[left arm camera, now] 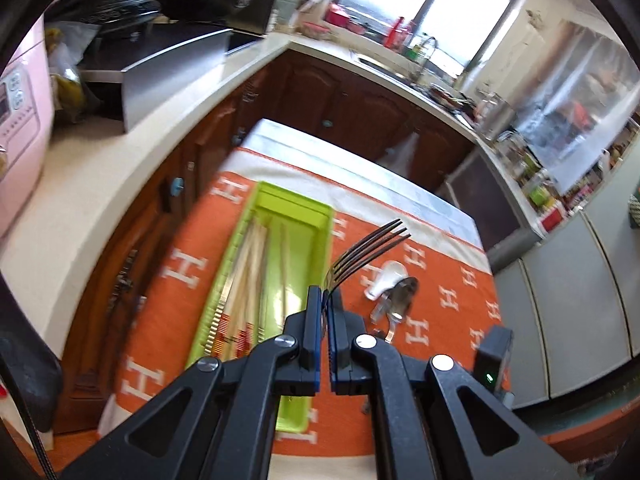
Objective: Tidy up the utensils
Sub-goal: 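Lower the fork into the tray and open the left tool while the right tool holds its spoon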
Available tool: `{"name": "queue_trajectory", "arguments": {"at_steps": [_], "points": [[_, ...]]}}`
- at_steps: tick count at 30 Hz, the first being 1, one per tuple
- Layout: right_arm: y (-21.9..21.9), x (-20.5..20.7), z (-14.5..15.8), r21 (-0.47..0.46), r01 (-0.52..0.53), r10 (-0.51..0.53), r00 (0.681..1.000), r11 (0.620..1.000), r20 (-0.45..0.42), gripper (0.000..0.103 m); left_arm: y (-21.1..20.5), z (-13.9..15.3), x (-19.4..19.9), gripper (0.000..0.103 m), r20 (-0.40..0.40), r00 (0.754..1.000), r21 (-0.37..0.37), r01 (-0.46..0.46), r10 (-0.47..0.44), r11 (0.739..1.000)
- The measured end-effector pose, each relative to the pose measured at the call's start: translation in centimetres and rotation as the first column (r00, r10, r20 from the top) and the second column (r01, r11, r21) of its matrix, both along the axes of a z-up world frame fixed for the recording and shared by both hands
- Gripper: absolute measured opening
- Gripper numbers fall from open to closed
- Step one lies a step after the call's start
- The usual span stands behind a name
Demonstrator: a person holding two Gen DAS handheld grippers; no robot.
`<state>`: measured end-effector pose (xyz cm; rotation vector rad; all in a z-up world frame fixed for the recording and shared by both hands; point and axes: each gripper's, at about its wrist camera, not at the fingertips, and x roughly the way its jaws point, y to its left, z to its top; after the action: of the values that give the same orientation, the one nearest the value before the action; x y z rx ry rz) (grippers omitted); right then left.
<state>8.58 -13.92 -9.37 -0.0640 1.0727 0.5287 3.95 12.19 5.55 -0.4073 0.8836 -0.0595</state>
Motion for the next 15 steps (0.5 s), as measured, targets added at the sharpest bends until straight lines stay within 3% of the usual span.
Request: {"name": "queue_trajectory", "arguments": {"at_steps": [7, 15], "points": [[0.7, -0.2, 0.1, -0.058, -0.037, 0.038, 0.999, 0.998, 0.023, 0.011, 0.3, -3.3, 3.3, 0.000, -0.104, 0.995, -0.012, 0.004, -0.006, 1.000], [0.3, 0.1, 0.1, -0.030, -0.020, 0.019, 1.000, 0.999, -0.010, 0.011, -1.2, -8.5, 6.9, 0.000, -0.249, 0.968, -0.025, 0.025, -0.030, 0.999]]}}
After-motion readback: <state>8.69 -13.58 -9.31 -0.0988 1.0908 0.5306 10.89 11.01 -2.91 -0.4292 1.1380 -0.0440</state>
